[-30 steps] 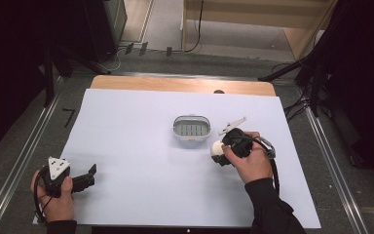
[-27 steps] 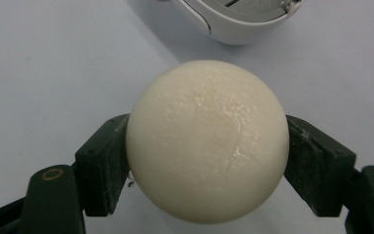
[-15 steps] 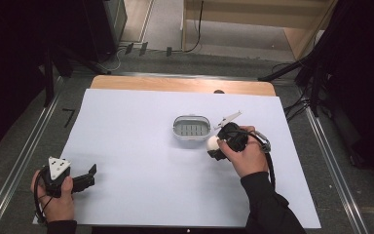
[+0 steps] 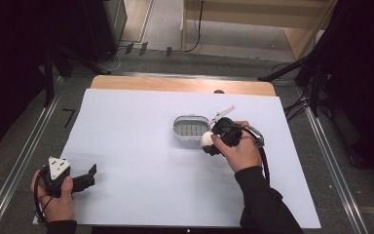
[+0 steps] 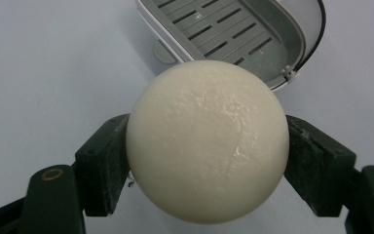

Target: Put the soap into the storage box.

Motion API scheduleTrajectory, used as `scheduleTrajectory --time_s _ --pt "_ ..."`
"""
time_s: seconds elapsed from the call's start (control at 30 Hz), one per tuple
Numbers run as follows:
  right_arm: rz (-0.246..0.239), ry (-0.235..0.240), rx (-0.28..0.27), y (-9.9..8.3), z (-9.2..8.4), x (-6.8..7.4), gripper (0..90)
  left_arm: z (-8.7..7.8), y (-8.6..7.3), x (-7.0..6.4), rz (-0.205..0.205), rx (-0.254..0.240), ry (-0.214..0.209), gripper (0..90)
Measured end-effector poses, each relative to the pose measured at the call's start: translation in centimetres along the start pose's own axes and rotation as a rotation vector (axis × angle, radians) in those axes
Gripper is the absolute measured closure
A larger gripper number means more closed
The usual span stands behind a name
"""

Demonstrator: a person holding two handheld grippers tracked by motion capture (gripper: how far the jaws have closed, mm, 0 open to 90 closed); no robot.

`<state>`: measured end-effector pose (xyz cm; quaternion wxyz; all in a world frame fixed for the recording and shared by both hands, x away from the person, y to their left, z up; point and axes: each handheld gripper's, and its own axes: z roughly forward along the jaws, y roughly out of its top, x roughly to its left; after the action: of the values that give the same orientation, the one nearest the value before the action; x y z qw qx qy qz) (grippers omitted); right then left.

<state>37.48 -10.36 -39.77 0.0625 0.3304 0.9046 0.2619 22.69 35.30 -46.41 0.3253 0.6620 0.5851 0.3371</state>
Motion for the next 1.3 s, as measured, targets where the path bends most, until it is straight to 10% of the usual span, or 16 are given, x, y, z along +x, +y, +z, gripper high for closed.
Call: scheduleTrajectory --time_s 1.3 --pt "-0.013 0.003 -0.004 5.4 2.0 -0.8 25.0 0.0 0.0 0.0 -0.004 -0.002 -0.004 0.0"
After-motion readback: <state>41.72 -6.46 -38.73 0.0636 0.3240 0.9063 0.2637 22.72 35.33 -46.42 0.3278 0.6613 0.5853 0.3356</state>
